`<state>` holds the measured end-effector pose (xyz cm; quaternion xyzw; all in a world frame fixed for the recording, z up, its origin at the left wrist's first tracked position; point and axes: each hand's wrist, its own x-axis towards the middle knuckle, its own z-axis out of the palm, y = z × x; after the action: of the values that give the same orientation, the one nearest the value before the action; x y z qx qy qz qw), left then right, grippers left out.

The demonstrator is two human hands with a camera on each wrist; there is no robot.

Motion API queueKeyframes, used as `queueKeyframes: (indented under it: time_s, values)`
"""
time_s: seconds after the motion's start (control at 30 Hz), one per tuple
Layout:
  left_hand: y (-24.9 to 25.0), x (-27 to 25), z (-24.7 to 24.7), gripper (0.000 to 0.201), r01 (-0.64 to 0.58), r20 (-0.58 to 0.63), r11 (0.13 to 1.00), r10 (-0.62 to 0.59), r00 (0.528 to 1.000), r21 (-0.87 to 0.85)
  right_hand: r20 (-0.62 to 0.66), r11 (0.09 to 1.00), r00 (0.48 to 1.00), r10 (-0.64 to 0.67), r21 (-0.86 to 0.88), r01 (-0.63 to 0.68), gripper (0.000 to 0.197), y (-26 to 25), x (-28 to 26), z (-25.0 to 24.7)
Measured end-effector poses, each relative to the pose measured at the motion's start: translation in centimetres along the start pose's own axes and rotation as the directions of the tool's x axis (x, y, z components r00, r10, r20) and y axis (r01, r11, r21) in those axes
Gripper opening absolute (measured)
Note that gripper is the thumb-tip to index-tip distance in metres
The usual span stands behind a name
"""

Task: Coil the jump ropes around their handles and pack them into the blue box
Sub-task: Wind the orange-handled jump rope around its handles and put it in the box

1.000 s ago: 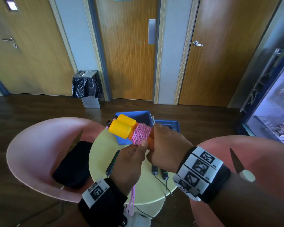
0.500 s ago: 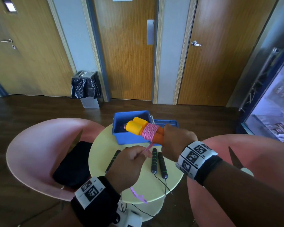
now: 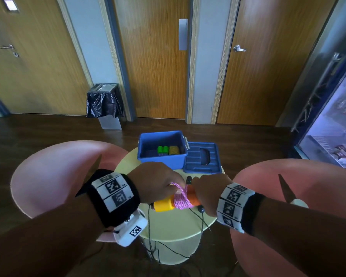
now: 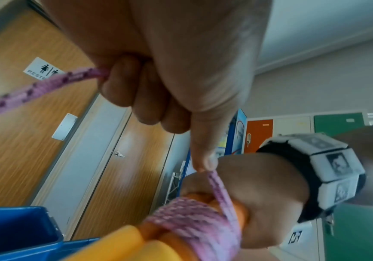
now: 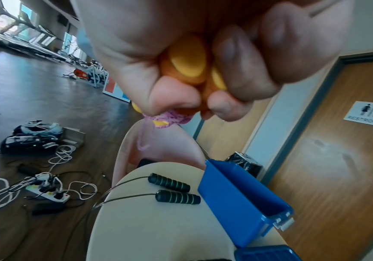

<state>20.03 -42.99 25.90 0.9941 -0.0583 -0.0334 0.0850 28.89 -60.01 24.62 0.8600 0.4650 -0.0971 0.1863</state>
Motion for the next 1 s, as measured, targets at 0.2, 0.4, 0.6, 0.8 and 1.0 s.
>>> queueKeyframes:
  time_s: [0.2, 0.4, 0.6, 0.8, 1.0]
  values:
    - [-0.6, 0.6, -0.2, 0.032, -0.099, 0.020, 0.993, 0.100, 0.995, -0.063, -0.002, 0.983, 0.988, -0.154, -0.101, 0.153, 0.036, 0.1, -2.1, -1.4]
    - [-1.4, 0.6, 0.3, 0.029, -0.062, 0.011, 0.948, 0.068, 0.998, -0.313, 0.009, 0.950, 0.958, -0.287, -0.124, 0.286, 0.033, 1.0, -4.2, -2.9]
    - [-1.1, 0.5, 0.5, 0.012, -0.084, -0.054, 0.856, 0.065, 0.996, -0.510, -0.063, 0.948, 0.947, -0.314, 0.032, 0.317, 0.038, 2.6, -5.5, -4.2]
    - [-0.3, -0.1, 0.6, 0.013, -0.043, -0.093, 0.698, -0.035, 0.995, -0.715, -0.179, 0.921, 0.945, -0.274, 0.236, 0.311, 0.041, 3.1, -6.4, -4.7]
    - [0.3, -0.6, 5.8, 0.021, -0.017, -0.089, 0.276, -0.250, 0.964, -0.961, -0.379, 0.899, 0.919, -0.110, 0.356, 0.255, 0.031, 2.5, -5.9, -4.5]
